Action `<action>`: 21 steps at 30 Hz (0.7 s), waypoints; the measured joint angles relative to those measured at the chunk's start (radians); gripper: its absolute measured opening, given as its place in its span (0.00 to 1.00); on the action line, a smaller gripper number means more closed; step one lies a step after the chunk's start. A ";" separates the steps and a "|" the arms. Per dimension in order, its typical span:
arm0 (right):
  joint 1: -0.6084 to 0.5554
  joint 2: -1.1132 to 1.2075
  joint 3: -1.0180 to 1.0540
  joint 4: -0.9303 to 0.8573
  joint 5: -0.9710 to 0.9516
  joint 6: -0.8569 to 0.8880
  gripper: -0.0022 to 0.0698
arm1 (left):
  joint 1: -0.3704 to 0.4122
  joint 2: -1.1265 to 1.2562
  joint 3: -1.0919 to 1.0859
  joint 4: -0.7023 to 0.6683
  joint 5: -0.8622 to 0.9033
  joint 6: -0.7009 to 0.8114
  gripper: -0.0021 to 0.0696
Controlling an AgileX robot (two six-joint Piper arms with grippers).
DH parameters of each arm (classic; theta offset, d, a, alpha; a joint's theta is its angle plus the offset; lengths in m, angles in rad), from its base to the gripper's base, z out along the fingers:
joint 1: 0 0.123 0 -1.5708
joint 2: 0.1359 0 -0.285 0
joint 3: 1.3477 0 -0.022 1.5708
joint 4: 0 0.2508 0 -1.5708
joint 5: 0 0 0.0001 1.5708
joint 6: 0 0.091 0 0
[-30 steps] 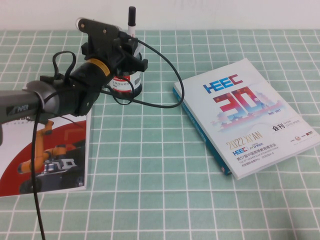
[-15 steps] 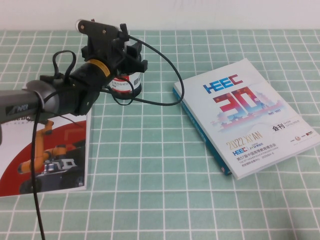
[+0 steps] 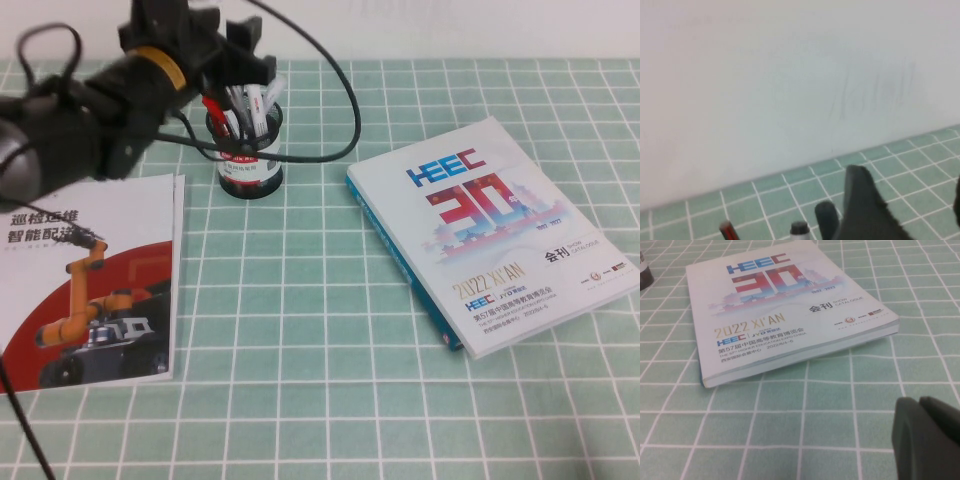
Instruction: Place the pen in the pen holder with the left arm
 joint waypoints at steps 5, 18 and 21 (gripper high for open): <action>0.000 0.000 0.000 0.000 0.000 0.000 0.00 | -0.029 -0.135 0.044 0.049 0.089 0.000 0.20; 0.000 0.000 0.000 0.000 0.000 0.000 0.00 | -0.072 -0.717 0.549 0.055 0.043 -0.086 0.03; 0.000 0.000 0.000 0.000 0.000 0.000 0.00 | -0.072 -0.845 0.664 0.055 0.059 -0.088 0.03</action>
